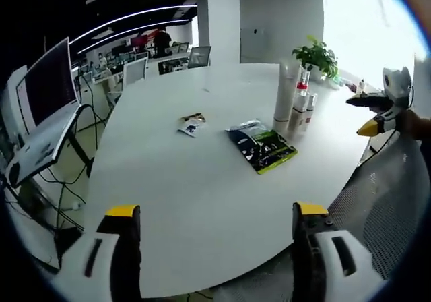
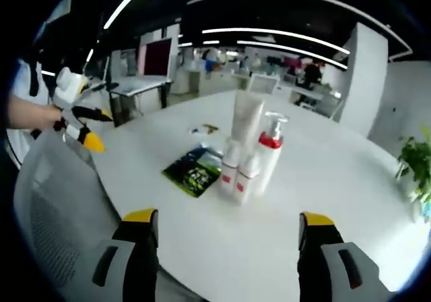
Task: Arrange the skincare products in the storage area until every visible bottle or jar stands upright without overlapping.
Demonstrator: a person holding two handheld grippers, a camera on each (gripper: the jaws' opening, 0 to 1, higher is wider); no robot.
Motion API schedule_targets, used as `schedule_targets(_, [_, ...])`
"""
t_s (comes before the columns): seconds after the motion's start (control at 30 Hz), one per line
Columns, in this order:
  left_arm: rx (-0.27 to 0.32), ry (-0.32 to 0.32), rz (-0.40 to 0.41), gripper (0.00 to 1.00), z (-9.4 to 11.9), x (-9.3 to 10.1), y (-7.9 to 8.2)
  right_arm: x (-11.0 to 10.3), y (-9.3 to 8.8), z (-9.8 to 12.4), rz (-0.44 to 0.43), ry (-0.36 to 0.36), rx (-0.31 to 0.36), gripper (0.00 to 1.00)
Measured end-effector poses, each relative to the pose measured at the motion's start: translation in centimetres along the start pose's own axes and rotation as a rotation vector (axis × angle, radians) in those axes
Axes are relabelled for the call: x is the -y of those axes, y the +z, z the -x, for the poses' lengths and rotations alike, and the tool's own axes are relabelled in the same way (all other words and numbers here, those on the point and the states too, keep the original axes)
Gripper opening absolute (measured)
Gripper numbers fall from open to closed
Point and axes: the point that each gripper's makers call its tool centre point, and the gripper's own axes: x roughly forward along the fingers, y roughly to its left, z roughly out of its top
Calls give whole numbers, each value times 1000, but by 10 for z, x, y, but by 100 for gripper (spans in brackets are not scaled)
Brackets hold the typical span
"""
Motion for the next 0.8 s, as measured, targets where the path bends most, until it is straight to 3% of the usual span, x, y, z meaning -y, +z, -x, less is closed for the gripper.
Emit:
schedule_targets(0.07, [-13, -62, -54, 90, -3, 10, 5, 0, 1, 1, -11, 5, -13, 90])
schedule_targets(0.13, [-34, -67, -70, 89, -11, 9, 14, 0, 6, 3, -11, 0, -3, 91])
schedule_targets(0.2, [-8, -91, -62, 89, -24, 8, 34, 0, 13, 5, -1, -9, -7, 92])
schedule_targets(0.3, [6, -120, -67, 89, -46, 5, 57, -6, 33, 4, -75, -1, 67, 93])
schedule_targets(0.33, [3, -125, -90, 89, -56, 3, 64, -8, 31, 3, -71, 2, 58, 93])
schedule_targets(0.47, [-19, -154, -114, 89, -83, -3, 77, -16, 25, -3, 9, 4, 14, 93])
schedule_targets(0.63, [-49, -167, -74, 89, -108, -15, 80, -23, 40, -5, -88, 40, 82, 94])
schedule_targets(0.7, [-53, -163, -58, 88, -118, -21, 83, -25, 33, -8, -65, 34, 74, 94])
schedule_targets(0.73, [-55, -161, -54, 88, -122, -23, 83, -23, 26, -8, -22, 37, 18, 94])
schedule_targets(0.8, [-61, -159, -59, 88, -129, -26, 85, -20, 34, -7, -26, 13, 68, 93])
